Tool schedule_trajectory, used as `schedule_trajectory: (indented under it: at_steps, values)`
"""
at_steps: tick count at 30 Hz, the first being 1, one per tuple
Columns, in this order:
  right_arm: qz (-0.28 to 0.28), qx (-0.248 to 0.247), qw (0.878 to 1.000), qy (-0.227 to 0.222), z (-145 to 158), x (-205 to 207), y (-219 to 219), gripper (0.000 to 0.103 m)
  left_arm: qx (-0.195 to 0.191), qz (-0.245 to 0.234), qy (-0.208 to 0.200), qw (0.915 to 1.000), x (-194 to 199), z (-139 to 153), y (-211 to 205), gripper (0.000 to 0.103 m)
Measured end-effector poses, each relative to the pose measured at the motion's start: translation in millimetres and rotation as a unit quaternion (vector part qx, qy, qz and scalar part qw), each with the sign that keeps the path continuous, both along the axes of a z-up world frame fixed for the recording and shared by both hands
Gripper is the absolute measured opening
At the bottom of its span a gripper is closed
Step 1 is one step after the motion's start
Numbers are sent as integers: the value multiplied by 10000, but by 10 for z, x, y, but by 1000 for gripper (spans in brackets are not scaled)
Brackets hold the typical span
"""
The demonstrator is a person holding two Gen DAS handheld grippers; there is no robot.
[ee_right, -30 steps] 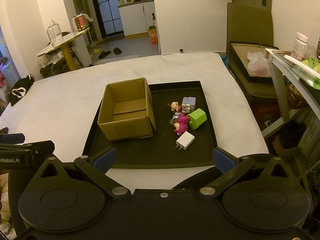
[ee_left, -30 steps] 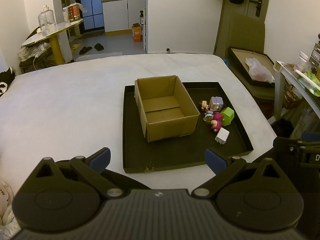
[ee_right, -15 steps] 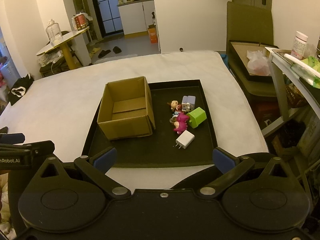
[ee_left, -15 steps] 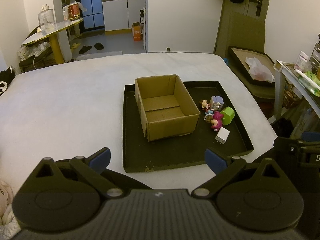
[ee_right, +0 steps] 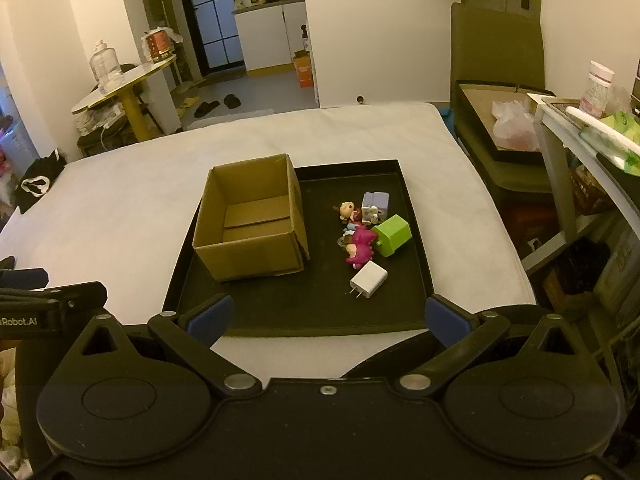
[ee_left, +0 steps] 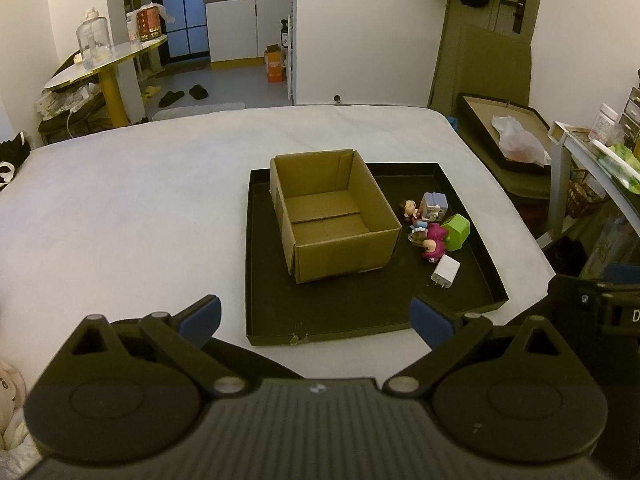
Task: Organize rigid objects
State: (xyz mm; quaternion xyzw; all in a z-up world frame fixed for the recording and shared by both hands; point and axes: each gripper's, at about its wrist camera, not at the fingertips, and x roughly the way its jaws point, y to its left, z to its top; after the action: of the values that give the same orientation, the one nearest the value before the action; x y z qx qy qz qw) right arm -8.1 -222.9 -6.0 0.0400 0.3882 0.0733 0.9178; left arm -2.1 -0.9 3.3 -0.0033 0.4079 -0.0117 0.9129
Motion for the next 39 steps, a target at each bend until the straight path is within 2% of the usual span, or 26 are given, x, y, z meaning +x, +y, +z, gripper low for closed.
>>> schedule_trajectory:
  at_steps: [15,22,26,31,39]
  values:
    - [-133,11,9999,48,-100,170,40,103,-38,74,25,10000,248,-113,83,100]
    - [-496,252,9984,-78,-156,247,-96,103,-2,131,25,9999,370,-177,91,100]
    - [-426,440,9981,-37,-182,329,-154,103,7,205,74,9998,459,-232,102,100]
    - [-482,477,9976,-108,-225,430,-185,103,9,220,167,9996,570,-302,111,100]
    - [-652,500,9966,62,-411,664,-237,103,74,372,295,9988,781,-415,136,100]
